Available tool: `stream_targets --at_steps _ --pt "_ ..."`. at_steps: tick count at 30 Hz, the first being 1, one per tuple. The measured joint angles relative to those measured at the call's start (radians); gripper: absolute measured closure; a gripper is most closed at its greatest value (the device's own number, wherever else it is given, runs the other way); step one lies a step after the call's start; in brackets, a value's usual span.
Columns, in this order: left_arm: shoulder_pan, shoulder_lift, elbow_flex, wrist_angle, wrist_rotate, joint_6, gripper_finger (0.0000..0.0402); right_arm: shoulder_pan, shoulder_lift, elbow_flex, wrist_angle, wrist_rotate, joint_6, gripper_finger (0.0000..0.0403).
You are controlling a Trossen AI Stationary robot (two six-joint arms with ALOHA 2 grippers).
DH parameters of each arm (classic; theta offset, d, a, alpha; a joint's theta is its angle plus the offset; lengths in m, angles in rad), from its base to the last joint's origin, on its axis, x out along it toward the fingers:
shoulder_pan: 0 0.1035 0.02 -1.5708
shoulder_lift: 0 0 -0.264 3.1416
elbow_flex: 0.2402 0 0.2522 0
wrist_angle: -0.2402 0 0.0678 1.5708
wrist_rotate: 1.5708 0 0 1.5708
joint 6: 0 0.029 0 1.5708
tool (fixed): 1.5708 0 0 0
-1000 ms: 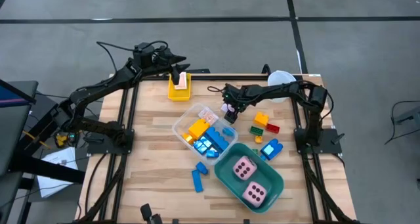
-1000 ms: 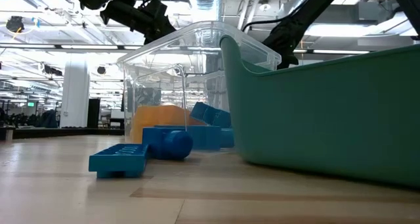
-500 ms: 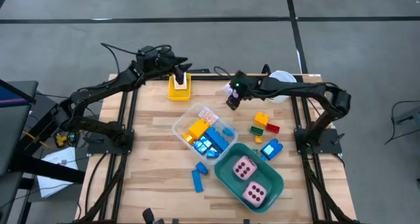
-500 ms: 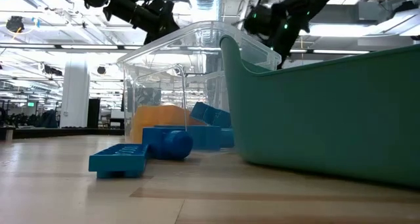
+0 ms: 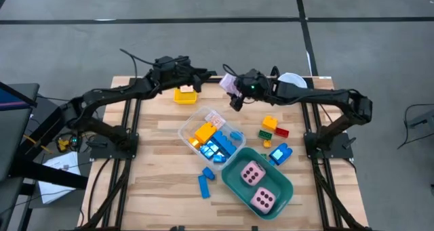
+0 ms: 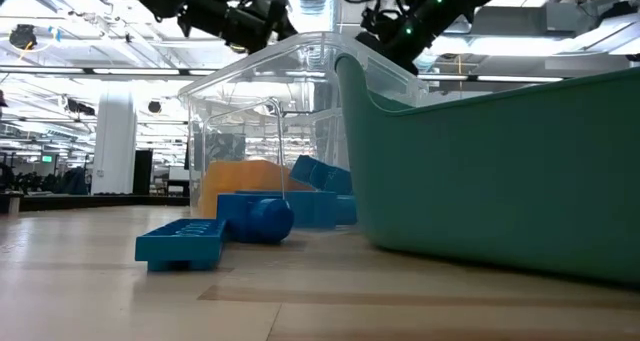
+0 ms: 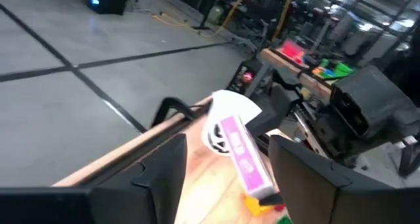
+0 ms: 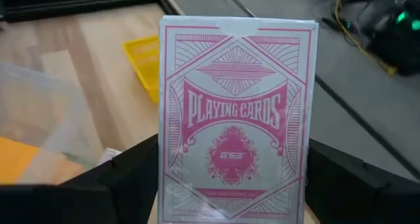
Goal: Pick & Place Toys
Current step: Put the pink deck of cards into the yellow bin
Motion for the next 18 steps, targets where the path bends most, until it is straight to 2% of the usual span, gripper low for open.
stream_targets --at_steps 8,18 --pt "-0.055 0.089 0.000 0.137 -0.003 -0.064 0.0152 0.038 0.008 0.035 -0.008 0.066 -0.011 0.0091" --pt "-0.095 0.175 0.009 0.222 -0.025 -0.073 0.0168 0.037 0.008 0.039 -0.011 0.082 -0.009 0.0091"
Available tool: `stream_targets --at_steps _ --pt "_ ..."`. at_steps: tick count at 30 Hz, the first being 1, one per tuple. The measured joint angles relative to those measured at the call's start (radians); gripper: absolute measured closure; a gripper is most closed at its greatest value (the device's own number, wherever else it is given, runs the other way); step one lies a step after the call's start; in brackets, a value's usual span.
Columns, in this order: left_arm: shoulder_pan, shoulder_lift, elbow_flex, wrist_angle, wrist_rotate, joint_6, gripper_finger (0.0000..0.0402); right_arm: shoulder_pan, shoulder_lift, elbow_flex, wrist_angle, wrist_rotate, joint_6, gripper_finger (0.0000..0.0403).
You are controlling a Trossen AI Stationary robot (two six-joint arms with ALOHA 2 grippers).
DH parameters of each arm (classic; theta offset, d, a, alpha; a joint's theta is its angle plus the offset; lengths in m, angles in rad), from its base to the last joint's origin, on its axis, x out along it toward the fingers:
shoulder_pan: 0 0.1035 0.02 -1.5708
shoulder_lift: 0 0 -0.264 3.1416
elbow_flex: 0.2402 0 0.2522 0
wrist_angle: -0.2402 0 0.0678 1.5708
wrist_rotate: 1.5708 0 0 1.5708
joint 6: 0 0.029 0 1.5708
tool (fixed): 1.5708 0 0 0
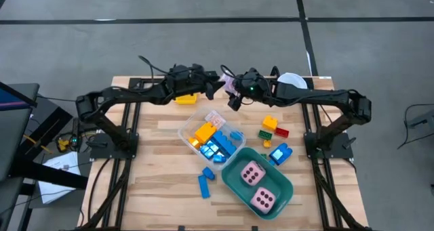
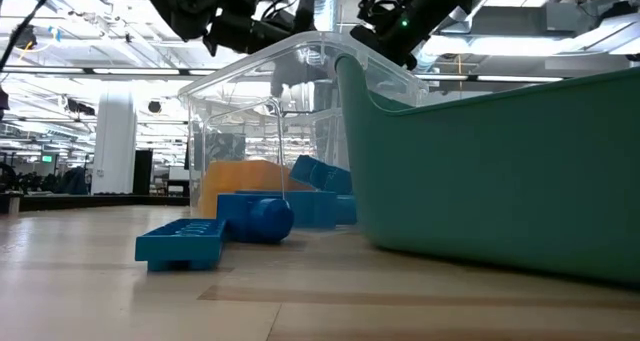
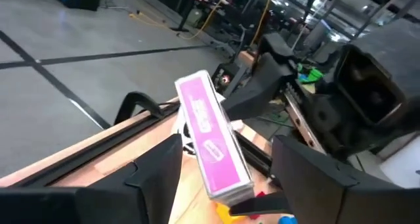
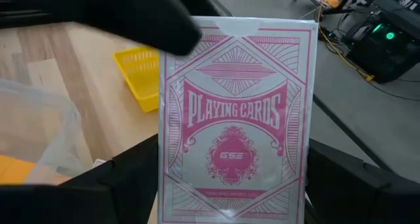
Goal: Pick & Place Toys
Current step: Put the pink deck of cards into the yellow bin
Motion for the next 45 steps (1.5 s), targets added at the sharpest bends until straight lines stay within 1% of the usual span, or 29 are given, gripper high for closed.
stream_targets --at_steps 3,7,10,14,18,22,25,27,29,32,39,45 --pt "-0.012 0.008 0.000 0.004 -0.015 0.002 0.0178 0.000 0.000 0.000 0.000 0.000 0.001 0.0091" --pt "-0.023 0.008 0.000 0.012 -0.093 0.028 0.0207 0.000 0.000 0.000 0.001 0.000 0.002 0.0092" --pt "-0.026 0.008 0.000 0.043 -0.130 0.080 0.0256 -0.001 0.000 0.000 0.001 -0.002 0.002 0.0092" --pt "-0.015 0.008 0.000 0.043 -0.135 0.041 0.0351 -0.001 0.000 0.000 0.005 0.005 0.002 0.0092" --pt "-0.002 0.008 0.000 0.038 -0.091 0.003 0.0373 -0.002 0.000 0.000 0.013 0.002 0.004 0.0092" --pt "-0.002 0.008 0.000 0.037 -0.084 0.006 0.0368 -0.002 0.000 -0.001 0.009 -0.003 0.003 0.0092" --pt "-0.002 0.007 0.000 0.045 -0.082 0.003 0.0392 -0.002 0.000 -0.001 0.010 -0.005 0.003 0.0092" --pt "-0.008 0.007 0.000 0.069 -0.083 0.005 0.0401 -0.002 -0.001 -0.001 0.013 -0.005 0.003 0.0092" --pt "-0.010 0.007 0.000 0.102 -0.066 0.005 0.0395 -0.001 -0.001 -0.001 0.022 -0.010 0.003 0.0092" --pt "-0.013 0.006 0.001 0.121 -0.059 0.005 0.0367 0.000 0.000 -0.001 0.019 -0.009 0.002 0.0092" --pt "-0.010 -0.013 0.001 0.128 -0.077 0.010 0.0265 -0.001 0.000 -0.001 0.018 0.018 0.002 0.0091" --pt "-0.010 -0.021 0.001 0.110 -0.128 -0.009 0.0175 0.001 0.000 -0.001 0.019 0.019 -0.001 0.0091"
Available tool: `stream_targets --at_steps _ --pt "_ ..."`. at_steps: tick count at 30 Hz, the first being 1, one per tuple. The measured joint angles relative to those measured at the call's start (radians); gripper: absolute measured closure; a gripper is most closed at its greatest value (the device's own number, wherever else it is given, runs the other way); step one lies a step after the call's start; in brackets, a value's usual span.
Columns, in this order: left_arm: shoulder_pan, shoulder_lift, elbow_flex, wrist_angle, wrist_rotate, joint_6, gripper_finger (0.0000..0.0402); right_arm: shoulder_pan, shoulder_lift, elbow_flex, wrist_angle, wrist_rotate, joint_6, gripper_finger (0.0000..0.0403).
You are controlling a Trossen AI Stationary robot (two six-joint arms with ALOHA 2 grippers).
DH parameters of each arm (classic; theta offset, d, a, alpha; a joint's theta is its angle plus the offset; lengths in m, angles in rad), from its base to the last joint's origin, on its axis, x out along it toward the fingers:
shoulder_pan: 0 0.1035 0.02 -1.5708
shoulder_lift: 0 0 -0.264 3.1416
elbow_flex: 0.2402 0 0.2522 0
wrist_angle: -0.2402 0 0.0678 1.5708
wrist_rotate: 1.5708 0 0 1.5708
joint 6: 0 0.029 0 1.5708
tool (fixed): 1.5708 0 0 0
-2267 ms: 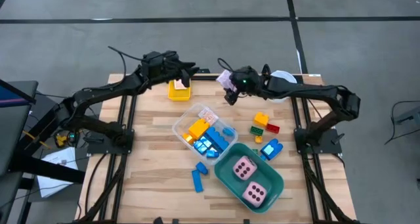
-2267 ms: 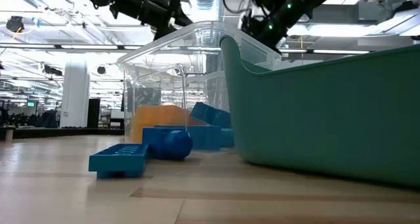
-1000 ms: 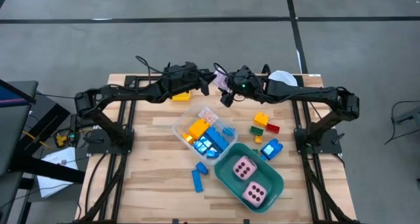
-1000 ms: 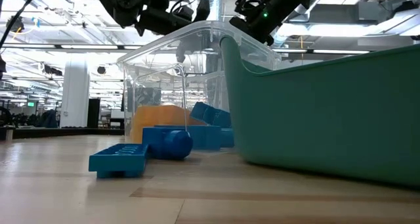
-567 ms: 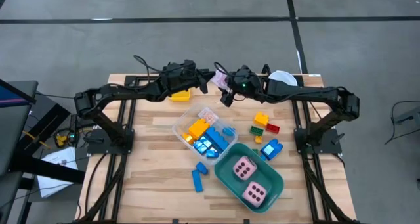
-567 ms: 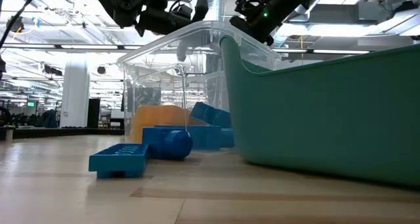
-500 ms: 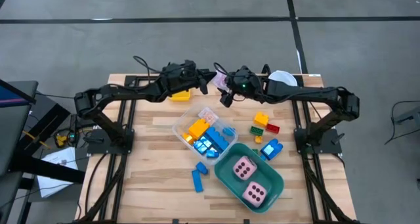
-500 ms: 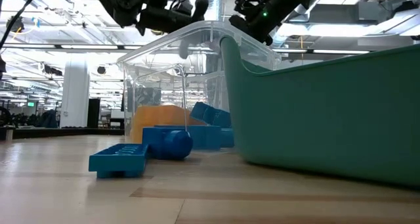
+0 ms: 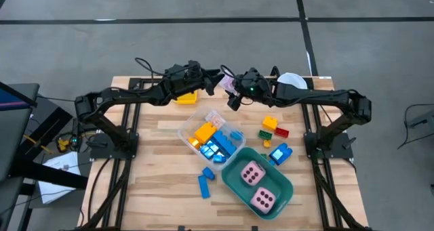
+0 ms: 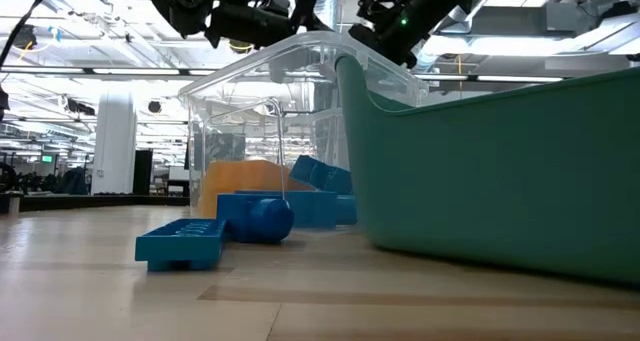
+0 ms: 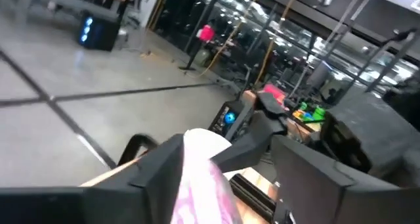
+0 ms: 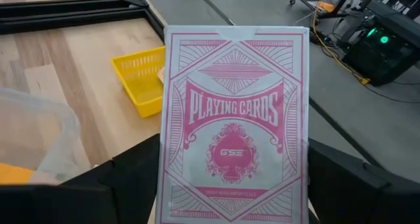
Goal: Pick & Place Toys
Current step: Put the pink deck of cards into the yellow bin
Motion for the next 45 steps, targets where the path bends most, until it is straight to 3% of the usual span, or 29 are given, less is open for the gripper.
stream_targets --at_steps 8,17,24,32,45 --pt "0.004 0.000 0.000 -0.096 0.008 -0.099 0.0106 0.029 0.000 0.000 0.055 0.034 -0.066 0.0092" --pt "-0.001 0.000 0.000 -0.116 0.050 -0.121 0.0111 0.045 0.000 0.000 0.106 0.083 -0.103 0.0092" --pt "0.000 0.001 0.000 -0.114 -0.001 -0.119 0.0176 0.044 0.000 0.000 0.105 0.083 -0.104 0.0092" --pt "0.002 0.001 0.001 -0.106 0.049 -0.120 0.0343 0.044 0.002 0.000 0.101 0.082 -0.105 0.0092" --pt "0.001 0.001 0.001 -0.097 0.076 -0.098 0.0344 0.044 0.002 0.000 0.112 0.071 -0.092 0.0092"
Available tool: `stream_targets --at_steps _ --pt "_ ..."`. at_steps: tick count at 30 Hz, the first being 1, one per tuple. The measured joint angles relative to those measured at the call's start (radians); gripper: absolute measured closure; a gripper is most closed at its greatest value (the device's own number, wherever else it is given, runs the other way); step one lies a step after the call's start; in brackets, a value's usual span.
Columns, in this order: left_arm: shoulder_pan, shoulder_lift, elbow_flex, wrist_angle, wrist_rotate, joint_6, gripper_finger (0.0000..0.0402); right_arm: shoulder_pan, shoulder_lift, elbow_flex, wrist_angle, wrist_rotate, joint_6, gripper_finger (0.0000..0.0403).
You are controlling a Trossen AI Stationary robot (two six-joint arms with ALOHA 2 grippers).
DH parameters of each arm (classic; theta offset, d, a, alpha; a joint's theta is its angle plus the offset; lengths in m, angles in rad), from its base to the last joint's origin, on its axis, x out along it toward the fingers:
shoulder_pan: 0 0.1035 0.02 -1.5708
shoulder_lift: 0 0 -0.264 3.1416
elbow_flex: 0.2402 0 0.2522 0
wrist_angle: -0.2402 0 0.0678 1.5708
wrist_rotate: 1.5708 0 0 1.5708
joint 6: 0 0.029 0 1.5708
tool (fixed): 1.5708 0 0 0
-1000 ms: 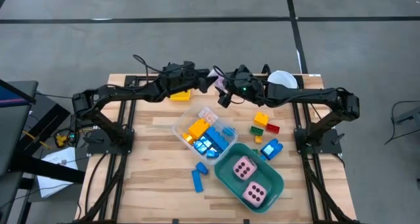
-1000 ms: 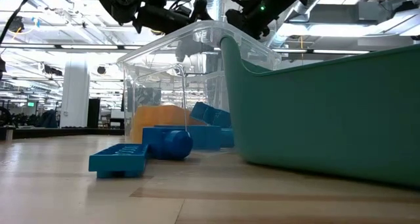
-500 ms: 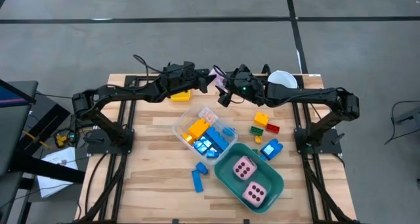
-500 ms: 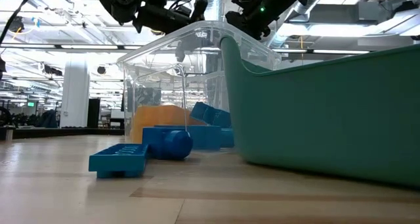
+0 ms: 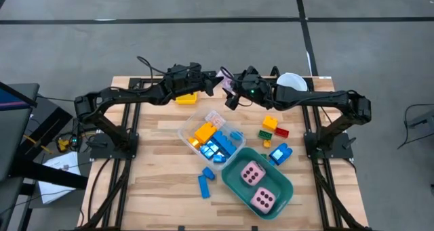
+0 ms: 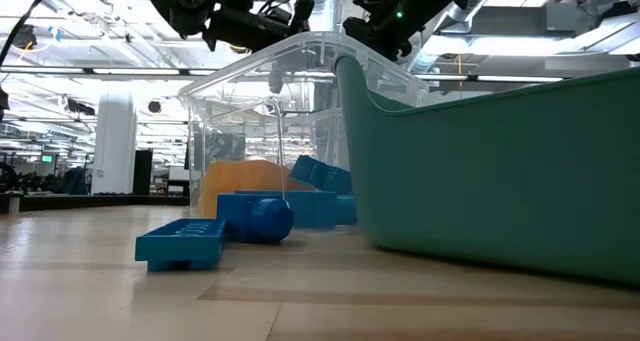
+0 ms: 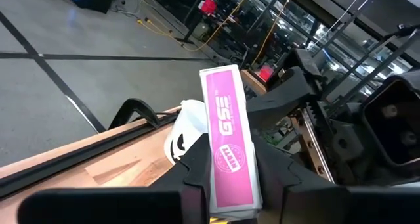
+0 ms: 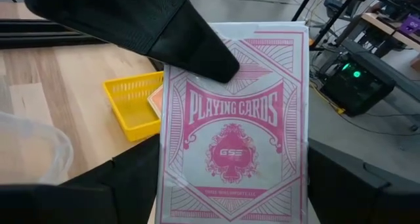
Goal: Pick & Place Toys
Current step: Put the pink deck of cards into the yellow bin
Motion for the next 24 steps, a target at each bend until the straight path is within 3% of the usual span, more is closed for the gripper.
stream_targets --at_steps 24 --pt "0.044 0.000 0.000 -0.006 0.020 0.005 0.0344 0.000 -0.004 0.000 0.005 -0.021 0.028 0.0091"
